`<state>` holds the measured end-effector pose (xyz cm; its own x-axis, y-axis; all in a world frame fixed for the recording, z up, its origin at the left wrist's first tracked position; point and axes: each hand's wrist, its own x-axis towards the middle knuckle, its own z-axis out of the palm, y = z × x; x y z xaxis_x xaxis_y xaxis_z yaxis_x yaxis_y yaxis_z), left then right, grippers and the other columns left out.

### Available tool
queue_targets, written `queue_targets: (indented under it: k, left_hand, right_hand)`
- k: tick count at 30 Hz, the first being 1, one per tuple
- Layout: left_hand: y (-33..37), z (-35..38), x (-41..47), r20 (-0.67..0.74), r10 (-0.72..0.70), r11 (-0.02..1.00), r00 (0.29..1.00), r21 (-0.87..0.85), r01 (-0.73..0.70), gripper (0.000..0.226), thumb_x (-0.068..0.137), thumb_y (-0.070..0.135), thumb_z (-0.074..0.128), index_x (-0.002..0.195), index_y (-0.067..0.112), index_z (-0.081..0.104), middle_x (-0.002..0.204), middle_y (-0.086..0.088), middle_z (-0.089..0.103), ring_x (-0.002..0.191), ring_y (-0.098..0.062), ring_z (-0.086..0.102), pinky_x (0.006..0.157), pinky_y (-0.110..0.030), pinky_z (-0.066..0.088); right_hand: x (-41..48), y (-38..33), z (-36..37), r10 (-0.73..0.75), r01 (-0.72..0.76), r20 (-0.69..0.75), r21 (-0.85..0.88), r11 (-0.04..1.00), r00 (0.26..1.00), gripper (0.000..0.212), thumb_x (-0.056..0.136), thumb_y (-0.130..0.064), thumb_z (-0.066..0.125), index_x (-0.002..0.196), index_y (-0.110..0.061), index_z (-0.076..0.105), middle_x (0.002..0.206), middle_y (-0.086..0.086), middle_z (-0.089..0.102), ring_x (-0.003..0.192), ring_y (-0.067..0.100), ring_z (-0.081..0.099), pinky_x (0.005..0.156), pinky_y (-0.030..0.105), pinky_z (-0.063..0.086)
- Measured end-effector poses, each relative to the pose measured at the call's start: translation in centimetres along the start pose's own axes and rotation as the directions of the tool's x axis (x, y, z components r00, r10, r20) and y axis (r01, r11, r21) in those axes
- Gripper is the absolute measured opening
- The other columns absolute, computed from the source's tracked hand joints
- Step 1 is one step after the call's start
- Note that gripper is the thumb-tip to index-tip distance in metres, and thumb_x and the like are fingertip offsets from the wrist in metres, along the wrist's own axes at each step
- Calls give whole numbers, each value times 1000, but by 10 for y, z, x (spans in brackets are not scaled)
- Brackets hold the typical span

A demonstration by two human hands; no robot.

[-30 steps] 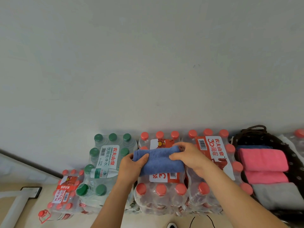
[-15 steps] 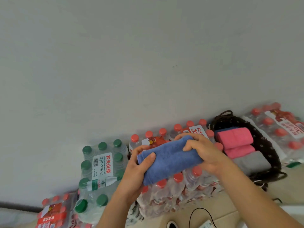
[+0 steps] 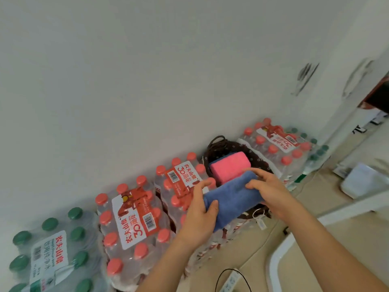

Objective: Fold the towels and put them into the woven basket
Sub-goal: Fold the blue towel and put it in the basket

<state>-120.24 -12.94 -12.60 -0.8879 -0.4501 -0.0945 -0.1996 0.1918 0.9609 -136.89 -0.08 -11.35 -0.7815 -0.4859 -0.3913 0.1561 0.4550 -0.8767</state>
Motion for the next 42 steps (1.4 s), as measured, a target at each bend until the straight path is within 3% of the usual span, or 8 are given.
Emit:
queue_targets:
  k: [4, 9, 18, 22, 28, 31, 34, 42]
  left_hand:
    - [0, 67, 60, -65, -87, 994, 994, 55, 91, 36, 87, 8, 41, 116, 30, 35, 101, -3, 50, 81, -15, 52, 69, -24, 47]
    - [-10, 120, 119, -186, -233, 944, 955, 191, 267, 46, 88, 3, 41, 132, 18, 34, 116, -8, 41, 93, -21, 47, 80, -34, 44]
    - [-29, 139, 154, -321, -308, 673, 896, 591, 444, 37, 90, 10, 48, 125, 16, 38, 121, -13, 41, 91, -34, 61, 71, -32, 45]
    - [-30, 146, 156, -304, -318, 510, 898, 744, 432, 35, 89, 13, 51, 122, 16, 38, 121, -12, 42, 98, -33, 61, 68, -36, 45]
    - [-37, 146, 164, -211, 53, 392, 976, 903, 174, 44, 49, 14, 81, 86, 19, 57, 83, -7, 55, 72, -26, 55, 53, -36, 43]
    - [-43, 155, 169, -38, 163, 445, 986, 895, -39, 33, 74, 28, 62, 106, 24, 59, 102, -3, 57, 88, -25, 56, 65, -37, 50]
    - [-61, 164, 165, 76, 59, 352, 995, 931, -92, 53, 86, 37, 52, 136, 24, 42, 140, -6, 48, 124, -28, 48, 94, -51, 45]
    - [-77, 157, 170, 78, 22, 316, 997, 945, -81, 56, 90, 52, 33, 142, 32, 40, 148, -7, 43, 134, -29, 43, 101, -58, 37]
  right_hand:
    - [51, 13, -43, -51, 38, -84, -152, 988, 995, 41, 85, -2, 51, 121, -22, 55, 116, 3, 58, 110, 24, 55, 90, 34, 45]
    - [106, 31, -65, -98, 58, -79, -400, 915, 992, 48, 90, -7, 51, 136, -16, 42, 137, 8, 49, 125, 28, 48, 104, 39, 39]
    - [150, 69, -54, -113, 109, 31, -607, 787, 993, 54, 94, -12, 45, 145, -16, 28, 128, 12, 56, 112, 28, 57, 93, 39, 47]
    - [156, 75, -47, -141, 120, 27, -691, 713, 990, 51, 95, -18, 44, 143, -20, 26, 114, 9, 62, 100, 25, 62, 85, 41, 52]
    - [157, 79, -47, -244, 175, 8, -721, 671, 970, 48, 91, -18, 50, 136, -23, 34, 128, 9, 47, 107, 27, 56, 79, 38, 51]
    - [159, 80, -47, -420, 304, 65, -789, 534, 905, 36, 83, -15, 60, 118, -20, 51, 117, 9, 48, 104, 27, 52, 78, 35, 49]
    - [159, 83, -54, -471, 369, 150, -831, 416, 869, 25, 78, -16, 67, 102, -21, 64, 108, 3, 58, 103, 25, 55, 86, 37, 49]
    - [137, 104, -99, -500, 408, 142, -779, 477, 854, 41, 74, -8, 68, 114, -14, 61, 108, 6, 60, 95, 27, 57, 71, 39, 52]
